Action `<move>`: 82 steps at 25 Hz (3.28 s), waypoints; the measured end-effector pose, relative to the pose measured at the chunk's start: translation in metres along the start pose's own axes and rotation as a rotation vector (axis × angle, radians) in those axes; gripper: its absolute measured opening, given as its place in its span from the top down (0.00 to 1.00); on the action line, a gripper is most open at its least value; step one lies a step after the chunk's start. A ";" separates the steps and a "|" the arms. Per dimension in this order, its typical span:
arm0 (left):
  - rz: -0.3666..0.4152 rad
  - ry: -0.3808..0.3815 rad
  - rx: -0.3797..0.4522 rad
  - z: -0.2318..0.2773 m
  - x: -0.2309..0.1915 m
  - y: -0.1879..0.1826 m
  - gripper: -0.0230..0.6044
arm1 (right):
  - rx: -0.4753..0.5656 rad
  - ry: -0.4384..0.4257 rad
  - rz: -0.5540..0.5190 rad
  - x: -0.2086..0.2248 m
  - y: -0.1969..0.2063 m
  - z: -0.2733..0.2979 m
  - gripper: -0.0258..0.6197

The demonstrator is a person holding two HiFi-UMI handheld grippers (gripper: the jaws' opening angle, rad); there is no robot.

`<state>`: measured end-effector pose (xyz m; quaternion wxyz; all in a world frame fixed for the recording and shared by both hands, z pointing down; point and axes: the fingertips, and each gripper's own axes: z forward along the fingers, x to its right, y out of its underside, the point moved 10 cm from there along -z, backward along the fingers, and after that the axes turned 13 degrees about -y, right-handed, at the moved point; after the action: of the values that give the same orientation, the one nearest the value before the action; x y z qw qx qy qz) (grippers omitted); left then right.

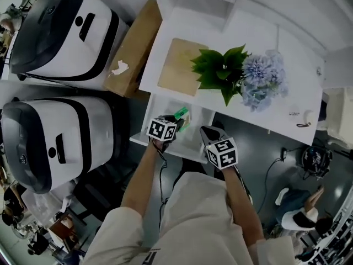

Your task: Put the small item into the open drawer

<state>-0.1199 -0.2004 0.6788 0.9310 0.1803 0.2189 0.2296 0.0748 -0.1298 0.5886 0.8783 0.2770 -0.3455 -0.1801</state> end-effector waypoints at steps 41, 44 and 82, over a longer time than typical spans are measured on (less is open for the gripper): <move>-0.039 -0.119 -0.157 0.097 -0.040 0.024 0.66 | -0.008 0.013 0.031 0.017 0.050 -0.017 0.92; 0.005 -0.161 -0.162 0.097 -0.042 0.024 0.66 | -0.009 0.009 0.028 0.016 0.051 -0.016 0.92; 0.071 -0.223 0.155 -0.061 0.009 0.042 0.66 | -0.006 -0.019 -0.043 -0.037 0.055 -0.005 0.92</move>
<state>-0.1570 -0.1466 0.6426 0.9241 0.2838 0.1249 0.2234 0.0595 -0.0657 0.6001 0.8717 0.2803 -0.3471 -0.2027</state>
